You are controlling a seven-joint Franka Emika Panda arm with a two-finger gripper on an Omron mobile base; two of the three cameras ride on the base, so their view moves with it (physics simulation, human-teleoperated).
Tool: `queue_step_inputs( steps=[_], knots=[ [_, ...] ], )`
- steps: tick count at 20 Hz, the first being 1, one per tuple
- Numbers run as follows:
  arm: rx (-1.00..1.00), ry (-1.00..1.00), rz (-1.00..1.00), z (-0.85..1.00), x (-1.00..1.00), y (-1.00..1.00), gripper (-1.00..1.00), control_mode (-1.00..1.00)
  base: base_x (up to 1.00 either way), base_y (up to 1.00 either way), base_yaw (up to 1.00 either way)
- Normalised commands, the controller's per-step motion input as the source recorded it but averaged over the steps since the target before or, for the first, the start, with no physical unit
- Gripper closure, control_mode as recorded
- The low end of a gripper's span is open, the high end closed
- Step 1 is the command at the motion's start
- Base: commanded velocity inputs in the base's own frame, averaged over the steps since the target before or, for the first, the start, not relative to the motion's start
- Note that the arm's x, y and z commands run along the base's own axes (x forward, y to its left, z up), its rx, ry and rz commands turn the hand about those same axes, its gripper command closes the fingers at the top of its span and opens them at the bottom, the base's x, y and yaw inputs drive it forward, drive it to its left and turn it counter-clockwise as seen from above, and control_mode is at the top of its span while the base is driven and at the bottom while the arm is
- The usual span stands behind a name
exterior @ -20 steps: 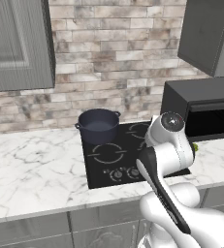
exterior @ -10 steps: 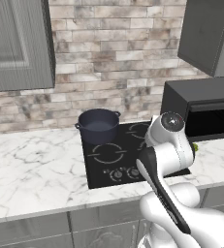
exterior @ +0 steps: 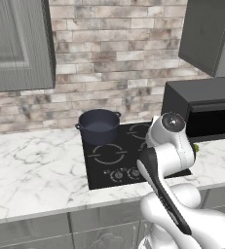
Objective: Turn on the burner for the pot on the stove. Wait thirty seconds for the pot to heat up. Then add the broccoli to the pot.
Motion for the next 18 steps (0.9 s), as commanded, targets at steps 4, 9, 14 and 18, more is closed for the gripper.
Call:
queue_step_inputs(
  steps=[4, 9, 14, 18],
  knots=[
    [0.00, 0.00, 0.00, 0.00, 0.00, 0.00, -1.00, -1.00, 0.00, 0.00, 0.00],
    [0.00, 0.00, 0.00, 0.00, 0.00, 0.00, -1.00, -1.00, 0.00, 0.00, 0.00],
    [0.00, 0.00, 0.00, 0.00, 0.00, 0.00, -1.00, -1.00, 0.00, 0.00, 0.00],
    [0.00, 0.00, 0.00, 0.00, 0.00, 0.00, -1.00, -1.00, 0.00, 0.00, 0.00]
  ],
)
